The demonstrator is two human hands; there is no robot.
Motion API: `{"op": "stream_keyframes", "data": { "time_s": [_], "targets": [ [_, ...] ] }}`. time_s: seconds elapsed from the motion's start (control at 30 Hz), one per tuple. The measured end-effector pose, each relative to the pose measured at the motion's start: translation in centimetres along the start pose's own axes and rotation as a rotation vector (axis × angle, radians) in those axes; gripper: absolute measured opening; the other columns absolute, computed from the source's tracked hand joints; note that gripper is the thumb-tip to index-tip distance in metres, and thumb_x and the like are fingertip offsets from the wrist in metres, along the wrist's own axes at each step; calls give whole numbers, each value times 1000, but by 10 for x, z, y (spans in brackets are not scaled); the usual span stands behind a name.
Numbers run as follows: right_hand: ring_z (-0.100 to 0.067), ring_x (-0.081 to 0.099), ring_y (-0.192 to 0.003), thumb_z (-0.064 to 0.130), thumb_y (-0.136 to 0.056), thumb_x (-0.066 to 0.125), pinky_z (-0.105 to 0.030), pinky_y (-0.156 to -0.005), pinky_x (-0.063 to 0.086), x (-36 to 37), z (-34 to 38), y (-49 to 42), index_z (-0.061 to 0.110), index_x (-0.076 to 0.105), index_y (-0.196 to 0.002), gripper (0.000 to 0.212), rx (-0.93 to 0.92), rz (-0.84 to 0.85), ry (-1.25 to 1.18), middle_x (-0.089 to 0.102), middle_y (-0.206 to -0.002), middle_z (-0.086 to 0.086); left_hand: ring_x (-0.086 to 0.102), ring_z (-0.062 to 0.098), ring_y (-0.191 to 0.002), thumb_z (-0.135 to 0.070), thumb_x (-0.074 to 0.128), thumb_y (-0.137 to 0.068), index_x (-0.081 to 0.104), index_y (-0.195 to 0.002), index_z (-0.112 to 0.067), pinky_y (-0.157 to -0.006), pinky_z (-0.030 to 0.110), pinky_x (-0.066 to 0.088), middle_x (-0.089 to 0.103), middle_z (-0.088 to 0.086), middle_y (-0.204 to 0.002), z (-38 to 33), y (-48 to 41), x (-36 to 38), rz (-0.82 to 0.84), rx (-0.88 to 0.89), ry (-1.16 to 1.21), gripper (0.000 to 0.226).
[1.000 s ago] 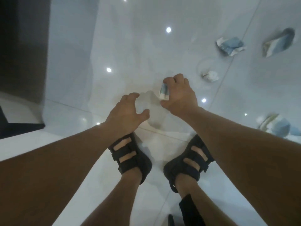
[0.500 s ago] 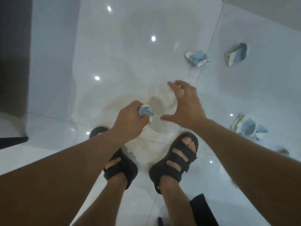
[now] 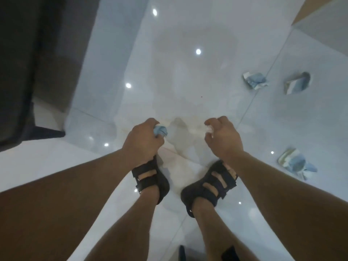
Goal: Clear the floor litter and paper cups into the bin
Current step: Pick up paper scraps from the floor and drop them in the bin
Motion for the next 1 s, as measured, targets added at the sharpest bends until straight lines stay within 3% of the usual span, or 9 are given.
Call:
{"op": "stream_keyframes", "data": {
  "time_s": [0.23,0.43,0.57,0.73,1.0],
  "targets": [
    [-17,50,-110,24,-93,52,-26,-82,45,-115,123,85,26,53,-131,38,-184,99,142,48,-125,0,60,25,-84,-22,55,-89,52,-110,-18,-74,32,50,61,3,-89,-28,108,-122,-99,-65,41,22],
    [-18,52,-112,24,-94,53,-30,-87,49,-225,251,164,26,54,-132,38,-370,108,269,50,-127,0,61,26,-87,-27,54,-90,51,-111,-19,-81,37,52,65,7,-97,-35,241,-231,-249,-159,137,23],
    [-19,51,-112,24,-94,52,-27,-89,47,-264,332,224,26,52,-134,40,-524,140,372,49,-129,-1,59,21,-82,-31,54,-91,50,-110,-19,-75,29,48,61,2,-93,-26,339,-279,-392,-238,259,22],
    [-17,51,-111,25,-95,51,-24,-87,45,-279,411,303,26,51,-134,40,-698,187,483,47,-130,1,55,15,-75,-30,50,-92,52,-112,-19,-67,27,44,60,0,-92,-3,467,-283,-504,-380,382,23],
    [-19,49,-116,26,-96,48,-27,-88,42,-228,522,438,27,50,-133,38,-1060,306,745,46,-131,2,61,21,-88,-26,51,-91,56,-107,-18,-81,31,50,66,4,-100,60,647,-241,-688,-599,692,18]
  ]
}}
Point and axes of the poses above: each hand's wrist, its own y-axis away from the middle knuckle, its own x-axis out of the palm, z = x × y, the point moved 3 cm from there along -y, towards the middle knuckle
